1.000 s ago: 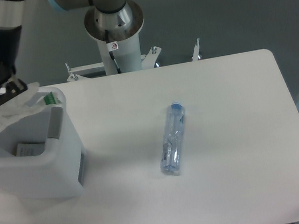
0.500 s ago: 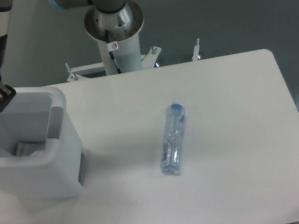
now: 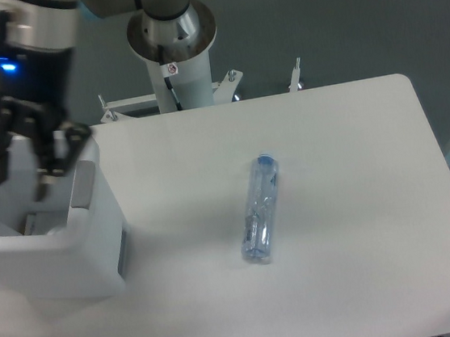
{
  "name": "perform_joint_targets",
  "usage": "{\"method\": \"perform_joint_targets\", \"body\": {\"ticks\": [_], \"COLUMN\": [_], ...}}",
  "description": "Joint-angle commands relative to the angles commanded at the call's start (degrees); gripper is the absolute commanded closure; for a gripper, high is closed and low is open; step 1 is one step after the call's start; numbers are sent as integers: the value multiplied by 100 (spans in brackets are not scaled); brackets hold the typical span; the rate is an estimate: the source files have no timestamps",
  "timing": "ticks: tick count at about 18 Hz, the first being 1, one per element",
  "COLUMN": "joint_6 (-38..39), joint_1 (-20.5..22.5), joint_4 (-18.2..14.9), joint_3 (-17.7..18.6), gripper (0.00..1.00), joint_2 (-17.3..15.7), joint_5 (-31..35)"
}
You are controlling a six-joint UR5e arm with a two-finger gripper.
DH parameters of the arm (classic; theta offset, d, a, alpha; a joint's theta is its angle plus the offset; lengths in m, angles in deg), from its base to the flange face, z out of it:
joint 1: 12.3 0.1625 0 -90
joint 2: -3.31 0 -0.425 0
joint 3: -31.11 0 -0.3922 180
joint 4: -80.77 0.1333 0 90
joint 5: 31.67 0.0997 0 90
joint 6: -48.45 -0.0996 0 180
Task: Place the trash in the trash can
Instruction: 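Move the open gripper over the clear water bottle, then lower the gripper and close it around the bottle's cap end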
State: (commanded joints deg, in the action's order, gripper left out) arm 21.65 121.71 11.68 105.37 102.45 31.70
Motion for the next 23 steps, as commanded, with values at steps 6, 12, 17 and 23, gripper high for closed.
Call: {"method": "perform_joint_targets", "body": {"ticks": [6, 12, 17, 23], "joint_6": [-439, -985, -1029, -1073], "joint_1": [1020, 1382, 1364, 1329], "joint_4": [-9, 0, -17, -17], "joint_3": [431, 616, 572, 616], "gripper": [0, 0, 0, 0], "joint_2": [61, 728, 1317, 1854], "joint_5": [9, 236, 808, 1520]}}
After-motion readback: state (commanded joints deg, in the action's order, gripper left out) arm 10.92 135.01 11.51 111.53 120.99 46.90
